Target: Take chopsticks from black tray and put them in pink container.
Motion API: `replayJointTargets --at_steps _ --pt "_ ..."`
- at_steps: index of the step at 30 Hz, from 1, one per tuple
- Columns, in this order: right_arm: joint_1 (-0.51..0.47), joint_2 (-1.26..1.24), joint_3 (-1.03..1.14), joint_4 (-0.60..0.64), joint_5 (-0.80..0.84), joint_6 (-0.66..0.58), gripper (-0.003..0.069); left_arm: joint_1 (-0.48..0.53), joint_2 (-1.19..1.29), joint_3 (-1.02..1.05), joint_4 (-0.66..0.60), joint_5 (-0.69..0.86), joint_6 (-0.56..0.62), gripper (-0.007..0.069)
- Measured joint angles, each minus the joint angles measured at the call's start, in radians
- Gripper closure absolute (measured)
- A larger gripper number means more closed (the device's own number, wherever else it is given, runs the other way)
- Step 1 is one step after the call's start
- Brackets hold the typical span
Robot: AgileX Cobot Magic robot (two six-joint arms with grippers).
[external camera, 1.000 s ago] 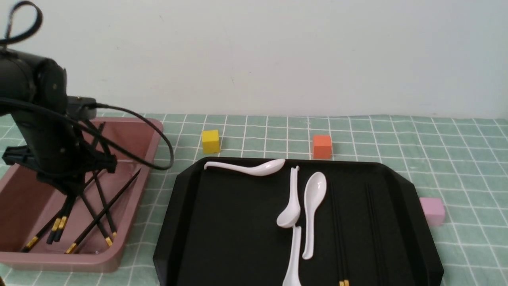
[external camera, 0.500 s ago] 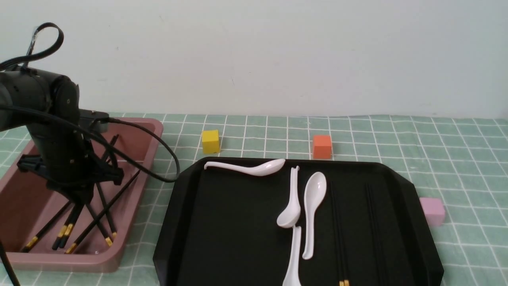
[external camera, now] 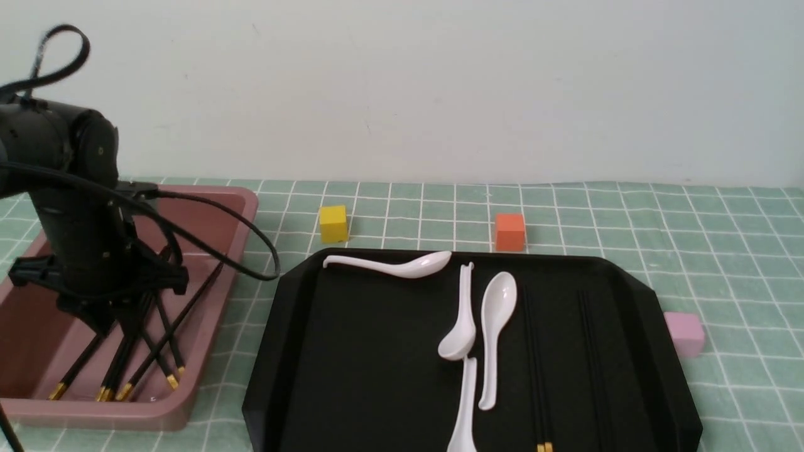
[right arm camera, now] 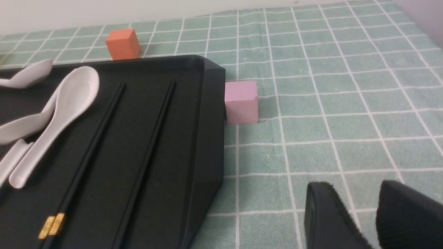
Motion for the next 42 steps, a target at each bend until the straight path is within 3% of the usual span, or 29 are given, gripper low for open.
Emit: replayJointTargets --at_steps 7,12,22,29,36,42 --pt "0.0 0.0 0.0 0.0 0.0 0.0 0.0419 0.0 -0.231 0.009 -0.124 0.076 0.001 0.0637" --pt "0.0 0.0 0.0 0.0 0.0 0.0 0.0419 0.0 -0.428 0.077 -0.25 0.095 0.065 0.0637" --pt "0.0 0.0 0.0 0.0 0.0 0.0 0.0419 0.0 -0.865 0.369 -0.348 0.042 0.102 0.0637" --pt "0.0 0.0 0.0 0.0 0.0 0.0 0.0419 0.0 -1.158 0.629 -0.531 -0.117 0.193 0.0637" --pt "0.0 0.0 0.0 0.0 0.0 0.0 0.0419 0.0 -1.434 0.84 -0.817 -0.406 0.317 0.0637" --pt "0.0 0.0 0.0 0.0 0.0 0.0 0.0419 0.0 -1.471 0.869 -0.865 -0.455 0.332 0.0637"
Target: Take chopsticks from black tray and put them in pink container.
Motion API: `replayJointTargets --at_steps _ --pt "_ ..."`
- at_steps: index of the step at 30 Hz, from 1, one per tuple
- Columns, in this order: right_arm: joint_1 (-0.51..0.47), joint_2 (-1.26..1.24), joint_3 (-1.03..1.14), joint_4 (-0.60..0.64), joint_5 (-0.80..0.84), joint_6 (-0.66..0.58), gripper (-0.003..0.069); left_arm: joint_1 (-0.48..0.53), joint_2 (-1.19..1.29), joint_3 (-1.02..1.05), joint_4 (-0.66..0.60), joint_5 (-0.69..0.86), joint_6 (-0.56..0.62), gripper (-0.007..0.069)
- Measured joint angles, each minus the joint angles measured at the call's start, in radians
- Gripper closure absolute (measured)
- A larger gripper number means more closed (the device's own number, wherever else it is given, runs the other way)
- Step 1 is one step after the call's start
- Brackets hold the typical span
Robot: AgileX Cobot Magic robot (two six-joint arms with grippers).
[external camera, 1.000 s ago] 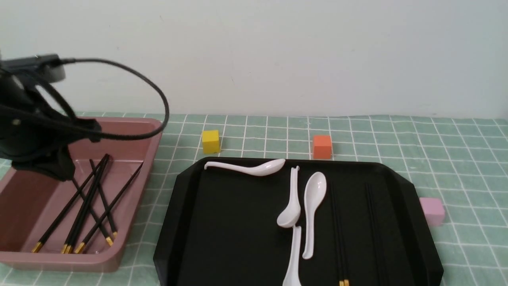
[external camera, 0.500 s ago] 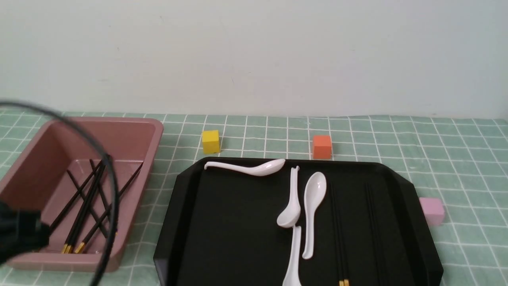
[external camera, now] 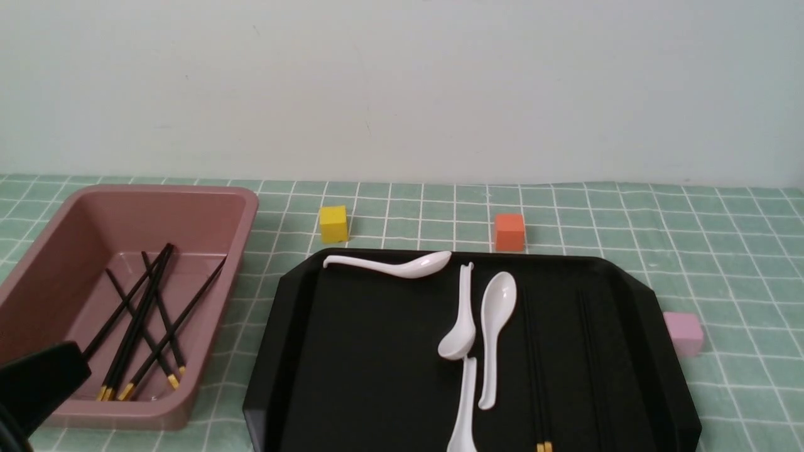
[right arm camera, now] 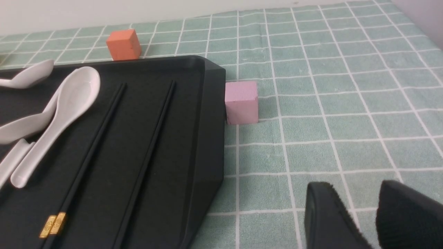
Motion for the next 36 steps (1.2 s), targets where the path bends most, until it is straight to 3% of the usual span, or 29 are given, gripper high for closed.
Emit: replayJointTargets --at_steps 7,19,27,35,36 --pt "0.0 0.0 0.0 0.0 0.001 0.0 0.0419 0.0 0.0 0.0 0.005 0.003 0.003 0.0637" --pt "0.0 0.0 0.0 0.0 0.001 0.0 0.0419 0.0 0.014 0.046 0.181 -0.015 0.006 0.0637" --pt "0.0 0.0 0.0 0.0 0.002 0.0 0.0419 0.0 -0.038 0.167 0.235 -0.13 -0.004 0.0635" --pt "0.0 0.0 0.0 0.0 0.003 0.0 0.0419 0.0 -0.169 0.318 0.548 -0.193 -0.245 0.0629" --pt "0.0 0.0 0.0 0.0 0.003 0.0 0.0419 0.0 -0.198 0.348 0.622 -0.202 -0.323 0.0626"
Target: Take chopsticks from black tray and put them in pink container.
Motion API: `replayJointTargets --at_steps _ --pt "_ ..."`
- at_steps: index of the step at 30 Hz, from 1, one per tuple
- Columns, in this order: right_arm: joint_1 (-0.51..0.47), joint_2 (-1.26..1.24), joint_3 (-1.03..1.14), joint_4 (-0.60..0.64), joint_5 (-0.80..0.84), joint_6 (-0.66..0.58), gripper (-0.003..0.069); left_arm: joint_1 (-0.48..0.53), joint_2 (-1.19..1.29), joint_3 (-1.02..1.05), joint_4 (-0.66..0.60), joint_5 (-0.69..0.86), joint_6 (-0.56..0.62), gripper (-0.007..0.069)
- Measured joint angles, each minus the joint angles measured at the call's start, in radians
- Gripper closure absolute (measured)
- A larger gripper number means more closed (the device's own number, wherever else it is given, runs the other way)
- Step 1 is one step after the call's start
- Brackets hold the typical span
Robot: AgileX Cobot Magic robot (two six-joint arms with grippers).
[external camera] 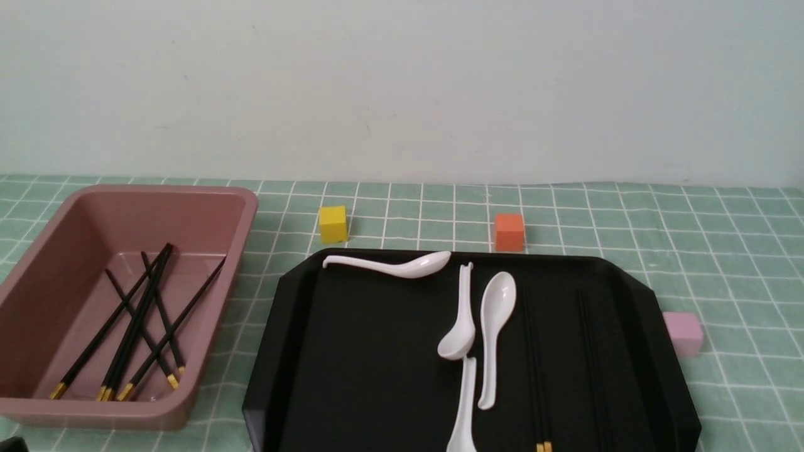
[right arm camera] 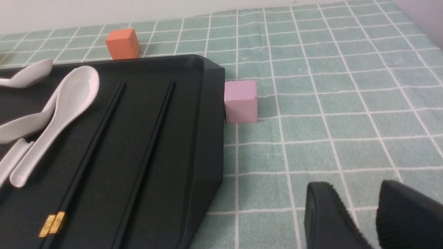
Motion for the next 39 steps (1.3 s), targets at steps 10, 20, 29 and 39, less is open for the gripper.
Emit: replayJointTargets --at_steps 10,20,29,39 --pt "0.0 0.0 0.0 0.0 0.001 0.0 0.0419 0.0 -0.149 0.133 0.131 -0.026 -0.138 0.0617" --pt "0.0 0.0 0.0 0.0 0.001 0.0 0.0419 0.0 -0.169 0.138 0.124 0.016 -0.14 0.0608" --pt "0.0 0.0 0.0 0.0 0.001 0.0 0.0419 0.0 -0.169 0.138 0.124 0.023 -0.103 0.0602" --pt "0.0 0.0 0.0 0.0 0.001 0.0 0.0419 0.0 -0.169 0.138 0.124 0.023 -0.103 0.0592"
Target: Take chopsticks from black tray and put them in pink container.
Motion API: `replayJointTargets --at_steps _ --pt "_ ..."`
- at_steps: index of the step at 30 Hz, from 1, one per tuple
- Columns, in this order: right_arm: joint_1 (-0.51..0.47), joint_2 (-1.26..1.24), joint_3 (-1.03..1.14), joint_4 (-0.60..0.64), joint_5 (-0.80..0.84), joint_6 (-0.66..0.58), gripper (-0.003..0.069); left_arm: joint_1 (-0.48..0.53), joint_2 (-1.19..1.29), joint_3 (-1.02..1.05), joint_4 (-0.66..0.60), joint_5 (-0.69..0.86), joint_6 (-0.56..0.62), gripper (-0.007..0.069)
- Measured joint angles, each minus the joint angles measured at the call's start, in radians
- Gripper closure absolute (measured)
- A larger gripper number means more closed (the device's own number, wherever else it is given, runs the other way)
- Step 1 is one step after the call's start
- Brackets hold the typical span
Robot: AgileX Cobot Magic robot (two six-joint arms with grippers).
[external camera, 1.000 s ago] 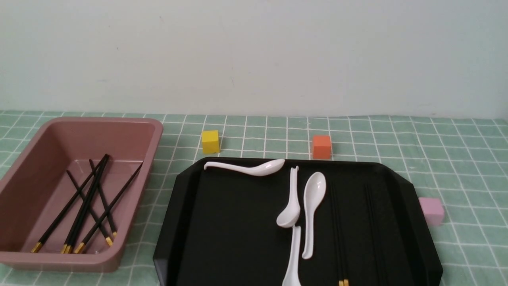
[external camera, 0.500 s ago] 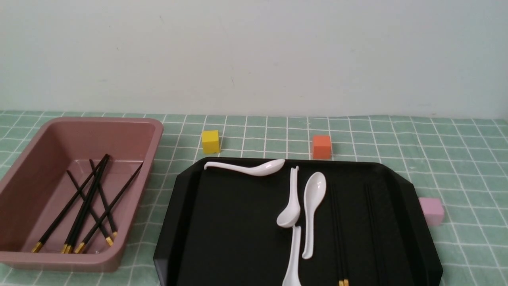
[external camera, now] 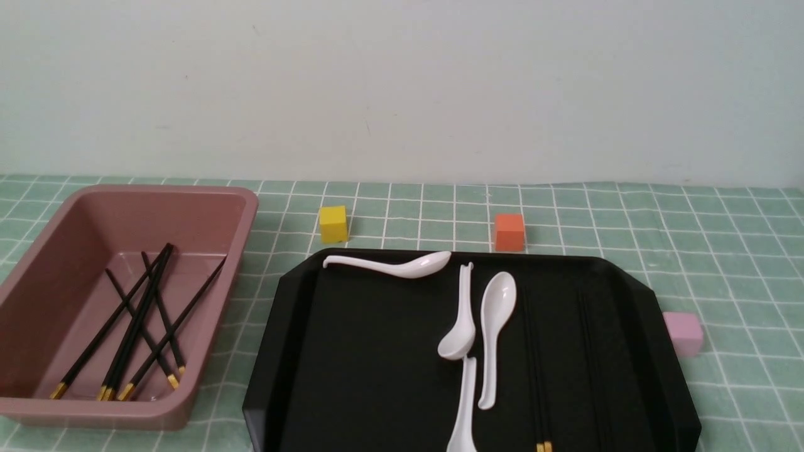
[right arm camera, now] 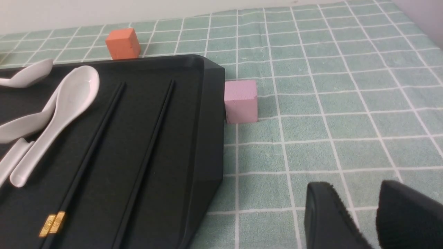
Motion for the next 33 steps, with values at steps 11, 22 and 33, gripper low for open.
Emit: replayJointTargets --at_steps 11,22,33 --pt "0.0 0.0 0.0 0.0 0.0 0.0 0.0419 0.0 0.0 0.0 0.0 0.0 0.001 0.059" --pt "0.0 0.0 0.0 0.0 0.0 0.0 0.0419 0.0 0.0 0.0 0.0 0.0 0.001 0.0585" --pt "0.0 0.0 0.0 0.0 0.0 0.0 0.0419 0.0 0.0 0.0 0.0 0.0 0.001 0.0573"
